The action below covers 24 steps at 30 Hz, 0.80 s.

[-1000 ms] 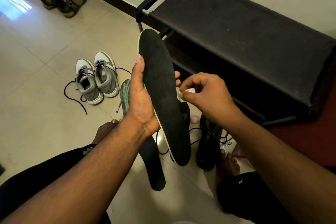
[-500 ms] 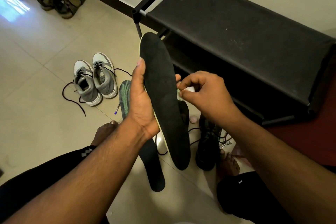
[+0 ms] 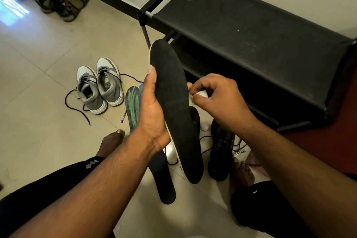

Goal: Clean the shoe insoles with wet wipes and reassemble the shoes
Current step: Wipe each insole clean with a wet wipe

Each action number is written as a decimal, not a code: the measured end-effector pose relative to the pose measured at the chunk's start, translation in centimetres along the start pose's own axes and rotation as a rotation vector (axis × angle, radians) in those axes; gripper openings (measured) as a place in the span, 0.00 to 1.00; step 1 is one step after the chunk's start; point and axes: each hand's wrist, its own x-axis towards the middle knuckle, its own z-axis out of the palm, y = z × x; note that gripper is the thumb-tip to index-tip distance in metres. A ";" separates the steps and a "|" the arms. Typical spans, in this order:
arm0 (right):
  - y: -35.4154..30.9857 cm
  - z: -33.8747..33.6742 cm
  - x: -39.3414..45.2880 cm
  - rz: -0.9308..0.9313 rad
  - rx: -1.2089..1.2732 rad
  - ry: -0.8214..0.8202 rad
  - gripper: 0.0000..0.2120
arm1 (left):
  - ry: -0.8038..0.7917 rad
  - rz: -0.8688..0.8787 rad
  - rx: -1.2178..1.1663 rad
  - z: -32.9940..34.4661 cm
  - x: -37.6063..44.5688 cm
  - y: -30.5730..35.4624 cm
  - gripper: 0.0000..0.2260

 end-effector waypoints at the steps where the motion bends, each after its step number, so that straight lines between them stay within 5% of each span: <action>1: 0.0 -0.2 0.2 -0.001 0.012 0.024 0.06 | -0.004 0.007 -0.003 0.1 0.0 0.1 0.29; 6: -2.1 0.0 -0.5 -0.074 0.379 -0.096 0.08 | -0.034 -0.025 -0.007 0.2 -0.3 -0.1 0.28; 15: 0.9 -0.2 0.5 -0.053 -0.160 0.028 0.06 | 0.039 0.008 0.009 -0.3 0.3 0.1 0.26; 21: -1.5 0.4 -0.5 -0.195 0.194 -0.087 0.04 | -0.012 -0.043 -0.019 -0.6 0.3 0.0 0.28; 24: -1.6 1.1 -0.8 -0.244 0.180 -0.097 0.04 | -0.012 -0.063 0.024 -0.4 0.2 -0.3 0.26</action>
